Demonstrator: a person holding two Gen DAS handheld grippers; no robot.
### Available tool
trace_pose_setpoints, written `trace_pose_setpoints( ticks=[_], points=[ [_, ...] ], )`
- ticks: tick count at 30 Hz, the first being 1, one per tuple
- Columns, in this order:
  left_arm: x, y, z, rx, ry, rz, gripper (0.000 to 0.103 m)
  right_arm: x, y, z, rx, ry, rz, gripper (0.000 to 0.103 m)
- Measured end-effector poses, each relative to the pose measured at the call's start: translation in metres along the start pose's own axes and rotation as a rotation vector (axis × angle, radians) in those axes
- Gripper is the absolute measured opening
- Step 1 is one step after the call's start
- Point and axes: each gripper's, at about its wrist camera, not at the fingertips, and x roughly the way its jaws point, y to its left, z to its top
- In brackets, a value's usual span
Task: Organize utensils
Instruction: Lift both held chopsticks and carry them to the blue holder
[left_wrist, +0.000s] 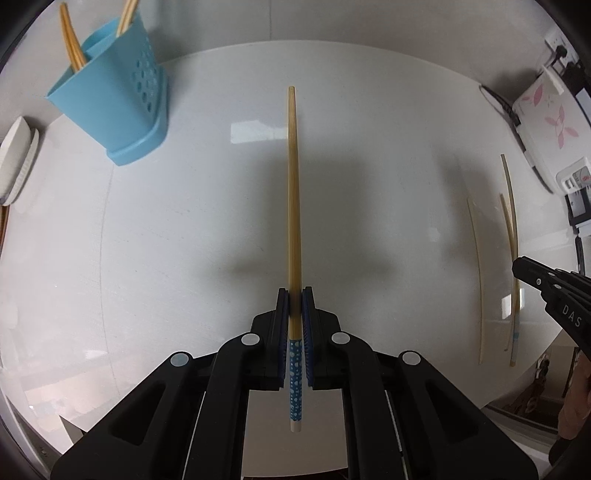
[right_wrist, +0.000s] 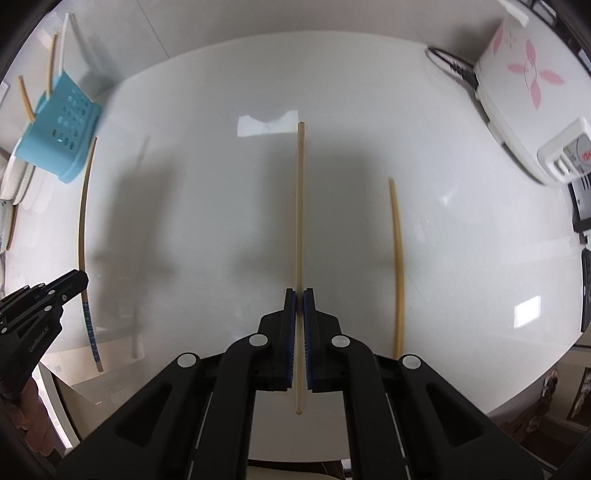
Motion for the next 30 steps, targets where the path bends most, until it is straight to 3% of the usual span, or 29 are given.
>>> trace_pose_setpoints(
  ticks=[4,5,20,30],
  points=[
    [-0.016,0.016,0.000,-0.010,-0.052,0.007,0.006,-0.009,0.014,0.001,-0.037,-0.051,0.013,0.003],
    [-0.018,0.021,0.015,-0.015,-0.061,0.006,0.006,-0.010,0.014,0.000,-0.044,-0.058,0.020,0.003],
    [-0.055,0.066,0.021,-0.108,-0.257,-0.016,0.006,-0.045,0.114,0.026,-0.189,-0.214,0.100,0.003],
    [-0.078,0.102,0.032,-0.187,-0.370,0.013,0.006,-0.071,0.166,0.051,-0.258,-0.321,0.172,0.004]
  ],
)
